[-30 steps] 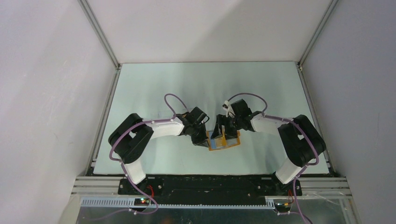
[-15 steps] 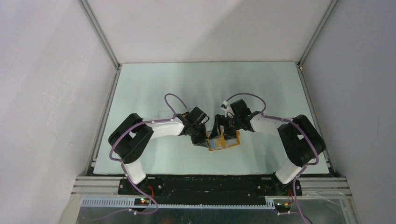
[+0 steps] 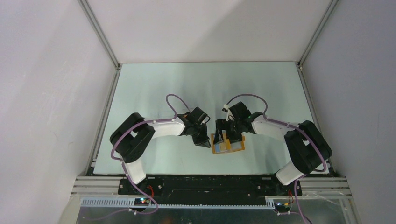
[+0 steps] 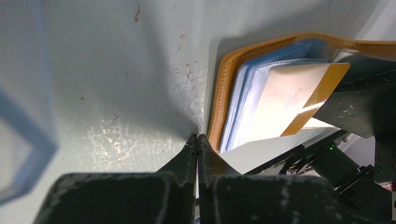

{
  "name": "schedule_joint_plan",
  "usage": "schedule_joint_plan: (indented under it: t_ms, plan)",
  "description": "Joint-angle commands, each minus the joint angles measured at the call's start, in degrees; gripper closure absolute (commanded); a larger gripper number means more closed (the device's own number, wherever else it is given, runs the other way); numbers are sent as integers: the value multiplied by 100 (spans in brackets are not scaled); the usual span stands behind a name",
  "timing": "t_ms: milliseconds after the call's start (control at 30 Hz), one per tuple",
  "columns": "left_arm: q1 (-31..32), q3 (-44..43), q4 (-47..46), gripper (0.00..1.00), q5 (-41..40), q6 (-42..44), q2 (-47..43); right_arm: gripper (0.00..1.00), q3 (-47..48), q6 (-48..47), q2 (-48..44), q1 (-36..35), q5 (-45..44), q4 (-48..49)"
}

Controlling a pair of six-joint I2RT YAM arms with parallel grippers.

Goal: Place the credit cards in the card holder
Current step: Insert the credit card into the card holder.

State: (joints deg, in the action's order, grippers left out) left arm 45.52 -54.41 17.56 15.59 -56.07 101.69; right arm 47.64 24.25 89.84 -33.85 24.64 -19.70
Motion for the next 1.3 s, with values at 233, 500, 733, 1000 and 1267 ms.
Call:
schedule_joint_plan:
  t_ms: [233,500,733,1000,1267]
  plan:
    - [35,67,340,98,-478,205,-13,10,272,-287,-447,294,387,-625]
    - [-37,-84,221,66,-381,343,-513,3,339,-487,-585,344,358,-998]
    - [-37,-67,-238,61,-115,239,-452,4,530,-806,-564,392,56,-1401]
    - [-29,-130,-442,59,-62,208,-197,27,646,-1021,-189,323,-121,-1522]
    - [55,-171,-438,59,-86,148,127,43,671,-985,531,228,-563,-1457]
